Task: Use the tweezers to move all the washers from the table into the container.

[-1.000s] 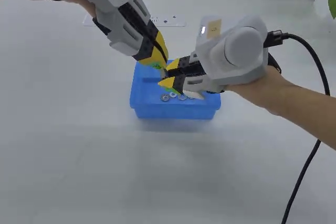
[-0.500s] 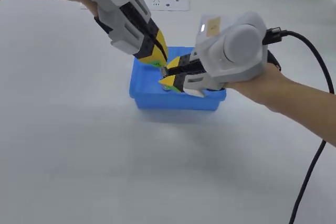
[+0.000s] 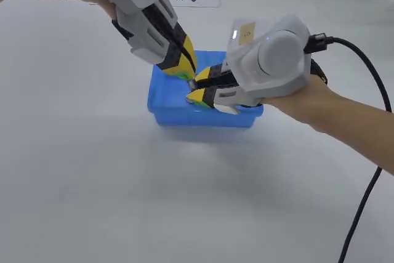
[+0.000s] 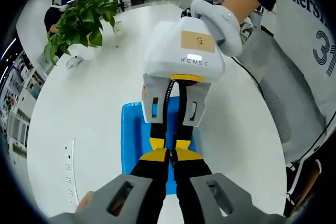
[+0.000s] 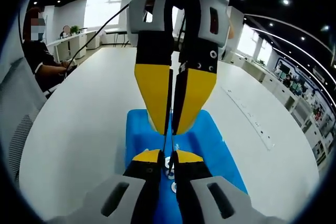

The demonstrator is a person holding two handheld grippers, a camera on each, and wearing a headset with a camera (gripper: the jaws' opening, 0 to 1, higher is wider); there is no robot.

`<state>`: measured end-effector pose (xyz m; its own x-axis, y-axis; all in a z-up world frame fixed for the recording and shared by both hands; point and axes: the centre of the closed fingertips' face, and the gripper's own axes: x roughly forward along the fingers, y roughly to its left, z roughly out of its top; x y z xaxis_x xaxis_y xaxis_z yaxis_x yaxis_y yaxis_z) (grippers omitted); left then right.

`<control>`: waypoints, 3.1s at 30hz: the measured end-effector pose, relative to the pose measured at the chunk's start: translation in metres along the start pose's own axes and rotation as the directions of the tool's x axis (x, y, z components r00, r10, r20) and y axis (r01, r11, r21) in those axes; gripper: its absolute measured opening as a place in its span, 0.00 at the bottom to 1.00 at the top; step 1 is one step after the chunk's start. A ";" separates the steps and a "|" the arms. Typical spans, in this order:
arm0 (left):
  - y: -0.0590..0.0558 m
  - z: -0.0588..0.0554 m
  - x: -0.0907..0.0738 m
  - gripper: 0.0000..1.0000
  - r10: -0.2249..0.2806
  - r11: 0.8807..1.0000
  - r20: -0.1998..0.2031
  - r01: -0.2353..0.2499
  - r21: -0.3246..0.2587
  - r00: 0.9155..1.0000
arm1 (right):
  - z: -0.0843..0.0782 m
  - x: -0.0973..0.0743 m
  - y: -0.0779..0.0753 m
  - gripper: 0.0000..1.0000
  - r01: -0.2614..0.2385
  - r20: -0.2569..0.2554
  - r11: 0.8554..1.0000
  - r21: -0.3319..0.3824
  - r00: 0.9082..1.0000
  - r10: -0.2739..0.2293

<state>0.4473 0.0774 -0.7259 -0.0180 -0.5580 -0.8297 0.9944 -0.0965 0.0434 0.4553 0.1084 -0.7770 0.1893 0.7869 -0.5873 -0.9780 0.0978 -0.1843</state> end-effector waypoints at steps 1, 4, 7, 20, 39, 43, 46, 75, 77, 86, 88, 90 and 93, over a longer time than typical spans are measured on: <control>0.000 0.000 0.000 0.07 0.001 1.000 0.000 -0.001 0.000 1.000 | 0.000 0.000 0.000 0.10 0.002 0.000 1.000 -0.001 1.000 -0.002; 0.001 0.000 0.000 0.07 0.003 1.000 -0.002 -0.003 0.002 1.000 | 0.000 0.000 -0.001 0.11 0.003 -0.001 1.000 0.007 1.000 -0.003; 0.000 0.002 -0.002 0.07 0.005 1.000 -0.004 -0.005 0.008 1.000 | 0.001 -0.001 -0.002 0.13 0.006 -0.002 1.000 0.008 1.000 -0.006; -0.005 0.020 -0.028 0.07 0.049 0.998 0.010 -0.049 0.042 0.999 | 0.022 -0.023 -0.002 0.11 0.041 0.038 0.999 0.013 0.998 -0.042; -0.065 0.060 -0.074 0.06 0.146 0.986 0.094 -0.153 0.064 0.985 | 0.067 -0.091 0.044 0.07 0.068 0.070 0.997 -0.049 0.996 -0.064; -0.083 0.057 -0.072 0.06 0.160 0.985 0.097 -0.166 0.053 0.982 | 0.066 -0.095 0.062 0.07 0.047 0.037 0.996 -0.076 0.998 -0.044; -0.094 0.055 -0.071 0.06 0.172 0.984 0.098 -0.177 0.038 0.980 | 0.066 -0.097 0.073 0.07 0.030 0.026 0.997 -0.077 0.999 -0.029; -0.121 0.000 -0.001 0.07 0.152 0.982 0.088 -0.140 -0.129 0.984 | 0.021 -0.075 0.112 0.07 -0.110 -0.107 0.988 -0.110 0.989 0.098; -0.118 -0.004 0.007 0.07 0.159 0.980 0.075 -0.147 -0.136 0.984 | 0.017 -0.071 0.110 0.07 -0.118 -0.117 0.987 -0.112 0.988 0.105; -0.105 -0.026 0.040 0.07 0.171 0.971 0.031 -0.163 -0.177 0.985 | -0.006 -0.054 0.103 0.07 -0.166 -0.131 0.983 -0.083 0.979 0.154; -0.101 -0.029 0.048 0.07 0.166 0.969 0.032 -0.157 -0.191 0.986 | -0.014 -0.050 0.102 0.07 -0.168 -0.139 0.983 -0.069 0.978 0.157; -0.098 -0.032 0.054 0.07 0.162 0.968 0.030 -0.153 -0.197 0.986 | -0.022 -0.046 0.100 0.07 -0.167 -0.145 0.985 -0.052 0.977 0.158; -0.098 -0.035 0.061 0.08 0.147 0.969 0.032 -0.138 -0.205 0.989 | -0.030 -0.044 0.100 0.07 -0.173 -0.151 0.984 -0.037 0.975 0.165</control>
<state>0.3523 0.0815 -0.8000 0.1253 -0.5924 -0.7958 0.9875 0.1520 0.0423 0.3518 0.0659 -0.7931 0.0362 0.6911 -0.7219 -0.9921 -0.0622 -0.1093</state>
